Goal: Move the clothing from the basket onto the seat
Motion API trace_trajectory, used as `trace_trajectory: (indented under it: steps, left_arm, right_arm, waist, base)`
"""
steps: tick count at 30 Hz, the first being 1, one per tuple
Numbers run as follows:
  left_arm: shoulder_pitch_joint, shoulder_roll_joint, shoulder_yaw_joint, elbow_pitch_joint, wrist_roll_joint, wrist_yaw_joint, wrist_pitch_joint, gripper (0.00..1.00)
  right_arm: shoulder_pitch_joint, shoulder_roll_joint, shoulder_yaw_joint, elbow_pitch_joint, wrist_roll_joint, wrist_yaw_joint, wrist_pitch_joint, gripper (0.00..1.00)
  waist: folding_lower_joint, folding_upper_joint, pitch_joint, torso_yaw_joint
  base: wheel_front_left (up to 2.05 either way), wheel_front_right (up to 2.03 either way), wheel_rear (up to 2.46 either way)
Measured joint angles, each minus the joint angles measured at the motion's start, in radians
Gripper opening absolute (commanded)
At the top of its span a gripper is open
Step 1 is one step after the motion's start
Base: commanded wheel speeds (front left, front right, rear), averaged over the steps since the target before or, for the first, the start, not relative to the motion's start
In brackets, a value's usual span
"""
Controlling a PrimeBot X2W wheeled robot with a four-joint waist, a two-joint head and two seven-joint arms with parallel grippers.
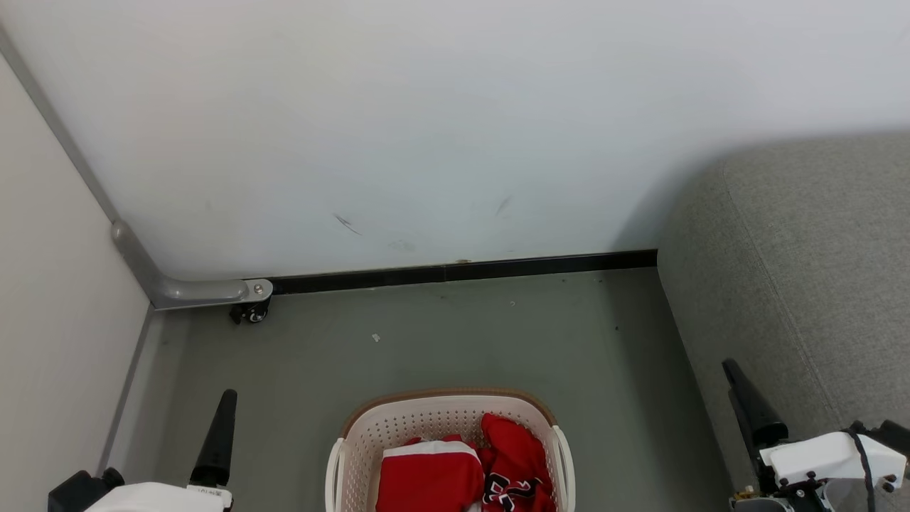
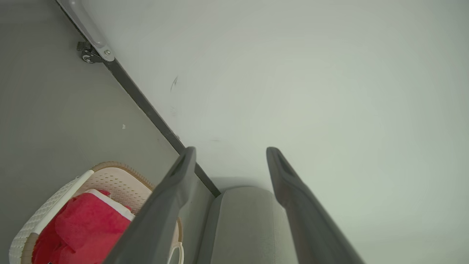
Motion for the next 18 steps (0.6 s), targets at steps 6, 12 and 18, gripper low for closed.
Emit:
trace_trajectory:
  steps: [6, 12, 18]
  left_arm:
    - [-0.020, 0.018, -0.028, -0.007, 0.082, 0.000, -0.019, 1.00]
    - [-0.022, 0.027, -0.039, -0.016, 0.176, 0.000, -0.041, 1.00]
    - [-0.038, 0.034, -0.042, -0.032, 0.299, 0.000, -0.062, 1.00]
  right_arm:
    - [-0.024, -0.012, 0.015, 0.016, -0.110, 0.000, -0.024, 1.00]
    - [-0.042, -0.012, 0.013, 0.010, -0.222, 0.000, -0.039, 1.00]
    - [-0.053, -0.010, 0.005, -0.004, -0.332, 0.000, -0.060, 1.00]
  waist:
    - [0.0039, 0.0000, -0.005, -0.001]
    - [0.0049, 0.0000, -0.007, -0.003]
    - [0.0025, 0.0000, -0.005, -0.004]
  base:
    - [0.00, 0.00, 0.00]
    - [0.00, 0.00, 0.00]
    - [0.00, 0.00, 0.00]
